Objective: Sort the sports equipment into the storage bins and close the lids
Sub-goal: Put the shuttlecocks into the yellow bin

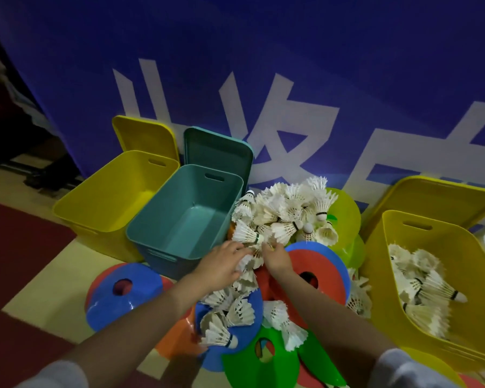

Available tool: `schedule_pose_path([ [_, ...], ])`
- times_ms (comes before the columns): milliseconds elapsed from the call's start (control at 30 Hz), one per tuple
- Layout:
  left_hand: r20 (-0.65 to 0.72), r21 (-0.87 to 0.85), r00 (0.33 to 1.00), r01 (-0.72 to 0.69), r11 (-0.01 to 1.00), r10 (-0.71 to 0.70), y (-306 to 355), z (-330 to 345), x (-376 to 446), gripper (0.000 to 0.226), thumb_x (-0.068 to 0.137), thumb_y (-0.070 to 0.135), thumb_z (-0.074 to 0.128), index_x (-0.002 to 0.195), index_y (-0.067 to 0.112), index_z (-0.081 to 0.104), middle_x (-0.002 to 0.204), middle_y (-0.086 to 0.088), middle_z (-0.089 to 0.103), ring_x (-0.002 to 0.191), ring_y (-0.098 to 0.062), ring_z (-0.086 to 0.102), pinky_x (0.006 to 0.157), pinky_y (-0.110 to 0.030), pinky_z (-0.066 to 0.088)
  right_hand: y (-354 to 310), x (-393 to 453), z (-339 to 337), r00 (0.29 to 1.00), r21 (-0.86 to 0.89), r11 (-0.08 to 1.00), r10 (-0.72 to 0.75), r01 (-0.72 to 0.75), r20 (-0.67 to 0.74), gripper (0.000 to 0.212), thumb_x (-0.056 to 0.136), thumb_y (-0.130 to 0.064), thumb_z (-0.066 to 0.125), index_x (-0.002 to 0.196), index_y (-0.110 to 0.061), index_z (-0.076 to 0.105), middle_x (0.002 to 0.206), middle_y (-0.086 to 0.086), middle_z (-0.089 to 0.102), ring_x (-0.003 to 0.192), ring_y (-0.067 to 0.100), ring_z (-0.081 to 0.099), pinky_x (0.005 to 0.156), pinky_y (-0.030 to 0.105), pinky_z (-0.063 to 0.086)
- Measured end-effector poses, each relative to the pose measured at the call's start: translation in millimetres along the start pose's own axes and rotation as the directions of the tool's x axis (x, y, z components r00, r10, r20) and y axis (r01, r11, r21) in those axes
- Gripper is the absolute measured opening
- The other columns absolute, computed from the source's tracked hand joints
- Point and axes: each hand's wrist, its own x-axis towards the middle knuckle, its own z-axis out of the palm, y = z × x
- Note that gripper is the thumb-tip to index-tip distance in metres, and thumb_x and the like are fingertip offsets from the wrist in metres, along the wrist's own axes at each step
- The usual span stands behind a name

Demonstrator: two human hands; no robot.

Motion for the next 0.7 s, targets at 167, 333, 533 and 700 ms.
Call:
schedule_pose_path([
  [167, -0.034, 0.044, 0.999, 0.01, 0.999, -0.009, -11.8, 27.4, 6.9, 0.059, 0.09, 0.037, 0.054, 0.144, 0.025, 0.034, 0.134, 0.0, 0.046, 0.128, -0.022, 0.039, 0.11, -0.035, 0.025, -3.8, 10.4, 11.3, 0.987, 0.321, 0.934, 0.135, -0.155, 0.084, 0.065, 0.083, -0.039, 0.066, 0.132, -0.002, 0.045, 0.121, 0.016, 0.059, 0.106, 0.031, 0.06, 0.065, 0.029, 0.052],
  [333, -0.146, 0.058, 0.988, -0.05, 0.997, 0.058, -19.3, 34.1, 10.3, 0.061, 0.087, 0.06, 0.033, 0.135, 0.027, 0.048, 0.113, 0.003, 0.057, 0.11, -0.019, 0.053, 0.106, -0.037, 0.034, 3.1, 17.1, 5.6, 0.953, 0.487, 0.825, 0.192, -0.285, 0.233, 0.065, 0.073, -0.03, 0.074, 0.127, -0.004, 0.049, 0.103, 0.009, 0.062, 0.085, 0.022, 0.061, 0.052, 0.025, 0.047],
  [533, -0.178, -0.344, 0.984, -0.039, 0.938, -0.024, 1.4, 12.0, 8.4, 0.058, 0.086, 0.065, 0.034, 0.132, 0.032, 0.048, 0.114, 0.014, 0.049, 0.087, 0.002, 0.048, 0.078, -0.017, 0.037, 11.5, 13.7, -23.3, 0.914, 0.517, 0.773, 0.196, -0.367, 0.354, 0.031, 0.078, -0.019, 0.067, 0.106, -0.006, 0.064, 0.094, 0.009, 0.068, 0.086, 0.025, 0.065, 0.072, 0.035, 0.053],
  [700, -0.125, -0.754, 0.949, 0.098, 0.65, -0.288, 15.2, -10.9, 9.0, 0.04, 0.092, 0.057, 0.036, 0.121, 0.035, 0.054, 0.113, 0.016, 0.06, 0.098, -0.01, 0.062, 0.084, -0.029, 0.052, 18.5, 1.8, -45.1, 0.935, 0.494, 0.806, 0.199, -0.326, 0.293, 0.013, 0.076, -0.019, 0.066, 0.08, -0.008, 0.06, 0.066, 0.009, 0.057, 0.057, 0.022, 0.056, 0.06, 0.031, 0.046],
])
